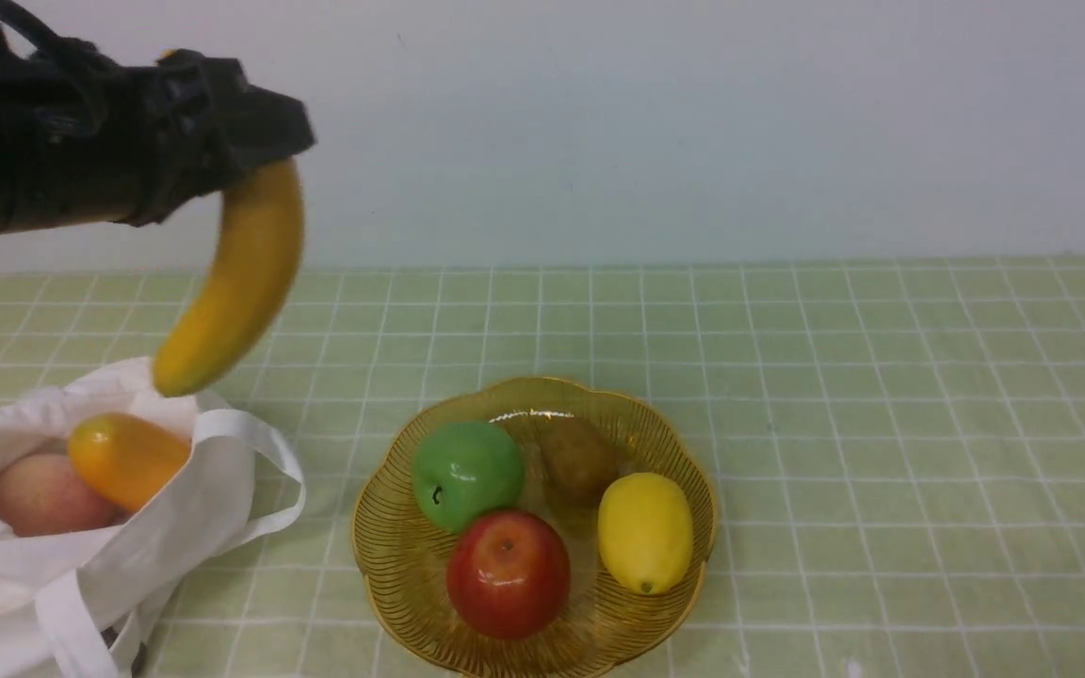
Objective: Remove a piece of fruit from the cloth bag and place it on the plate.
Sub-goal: Use the left arm to put the banana into the empty plate on the right
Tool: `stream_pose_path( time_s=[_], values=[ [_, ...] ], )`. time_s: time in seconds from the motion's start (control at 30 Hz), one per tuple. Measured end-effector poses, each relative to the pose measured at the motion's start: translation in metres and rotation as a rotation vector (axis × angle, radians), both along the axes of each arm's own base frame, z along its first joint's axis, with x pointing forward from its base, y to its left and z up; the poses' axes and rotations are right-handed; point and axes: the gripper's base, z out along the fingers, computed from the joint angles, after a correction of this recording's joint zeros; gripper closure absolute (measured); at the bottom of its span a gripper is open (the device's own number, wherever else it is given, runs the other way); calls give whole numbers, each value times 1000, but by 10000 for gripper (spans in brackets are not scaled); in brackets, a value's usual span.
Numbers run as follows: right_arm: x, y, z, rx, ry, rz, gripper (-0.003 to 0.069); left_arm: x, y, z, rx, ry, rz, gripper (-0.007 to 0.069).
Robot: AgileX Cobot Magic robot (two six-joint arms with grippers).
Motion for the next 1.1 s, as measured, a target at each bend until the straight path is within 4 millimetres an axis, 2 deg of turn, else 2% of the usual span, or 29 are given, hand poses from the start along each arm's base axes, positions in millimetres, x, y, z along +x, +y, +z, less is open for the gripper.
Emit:
stream_pose_path(
  time_s=[0.03, 0.07, 0.13, 0.17, 0.2, 0.33, 0.47, 0.6, 0.8, 0.87, 0.93, 1.03, 1.1],
  values=[
    [0, 0, 0, 0, 0, 0, 673, -1, -2, 0, -10, -1, -11, 338],
    [0, 0, 0, 0, 0, 0, 673, -5, -20, -6, -59, 19, -85, 338],
    [0, 0, 0, 0, 0, 0, 673, -8, -38, -16, -82, 40, -153, 338],
    [0, 0, 0, 0, 0, 0, 673, -8, -40, -17, -88, 43, -157, 338],
    [0, 0, 0, 0, 0, 0, 673, -8, -53, -28, -89, 60, -198, 338],
    [0, 0, 0, 0, 0, 0, 673, 1, -83, -61, -49, 96, -237, 338],
    [0, 0, 0, 0, 0, 0, 673, 15, -97, -86, -10, 119, -217, 338],
    [0, 0, 0, 0, 0, 0, 673, 28, -101, -109, -4, 164, -190, 338],
    [0, 0, 0, 0, 0, 0, 673, 36, -107, -126, -71, 233, -157, 326],
    [0, 0, 0, 0, 0, 0, 673, 37, -108, -127, -91, 246, -157, 299],
    [0, 0, 0, 0, 0, 0, 673, 37, -109, -128, -100, 252, -158, 240],
    [0, 0, 0, 0, 0, 0, 673, 37, -109, -127, -87, 233, -171, 103],
    [0, 0, 0, 0, 0, 0, 673, 37, -108, -128, -64, 210, -180, 41]
  ],
)
